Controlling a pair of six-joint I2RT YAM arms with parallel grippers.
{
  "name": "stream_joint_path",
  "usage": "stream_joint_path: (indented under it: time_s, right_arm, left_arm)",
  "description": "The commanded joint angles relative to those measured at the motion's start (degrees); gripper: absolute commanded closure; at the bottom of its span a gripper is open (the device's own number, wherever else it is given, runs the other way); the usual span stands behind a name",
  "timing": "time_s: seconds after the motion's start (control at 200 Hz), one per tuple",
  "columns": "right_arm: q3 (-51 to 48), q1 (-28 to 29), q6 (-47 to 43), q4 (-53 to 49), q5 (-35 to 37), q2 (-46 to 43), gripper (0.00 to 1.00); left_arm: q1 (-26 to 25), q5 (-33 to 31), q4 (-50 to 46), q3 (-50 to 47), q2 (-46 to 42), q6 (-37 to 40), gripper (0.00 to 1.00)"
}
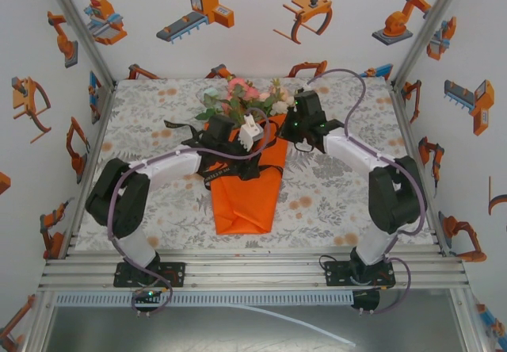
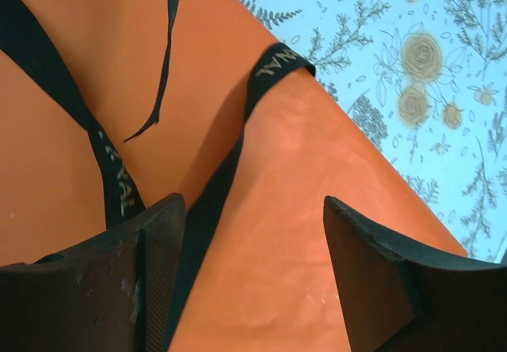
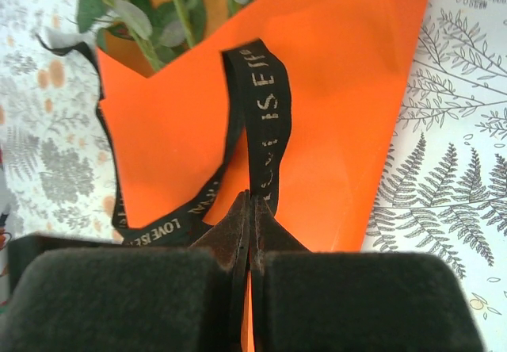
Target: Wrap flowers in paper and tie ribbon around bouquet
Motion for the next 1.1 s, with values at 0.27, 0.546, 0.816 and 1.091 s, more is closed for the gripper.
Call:
stream_joint_path:
  time_s: [0.27, 0.546, 0.816, 1.091]
  right_arm:
    - [0.9, 0.0, -1.4, 0.3, 3.0, -0.2, 1.00]
    - [-0.5, 0.7, -5.9, 2.5, -1.7, 2.6, 1.00]
    - [-7.6, 4.0, -21.7, 1.0, -12.6, -3.5, 1.00]
    - [-7.7, 3.5, -22.2, -5.1, -9.2, -8.5, 0.58]
  left_arm:
    - [-0.3, 5.7, -0.1, 2.6, 4.8, 2.1, 0.62]
    - [-0.3, 9.3, 1.9, 0.3, -3.2, 0.2, 1.00]
    - [-0.3, 5.5, 5.7, -0.1, -7.2, -0.6, 1.00]
    - [-0.3, 4.4, 8.1, 0.0, -4.5, -3.2, 1.00]
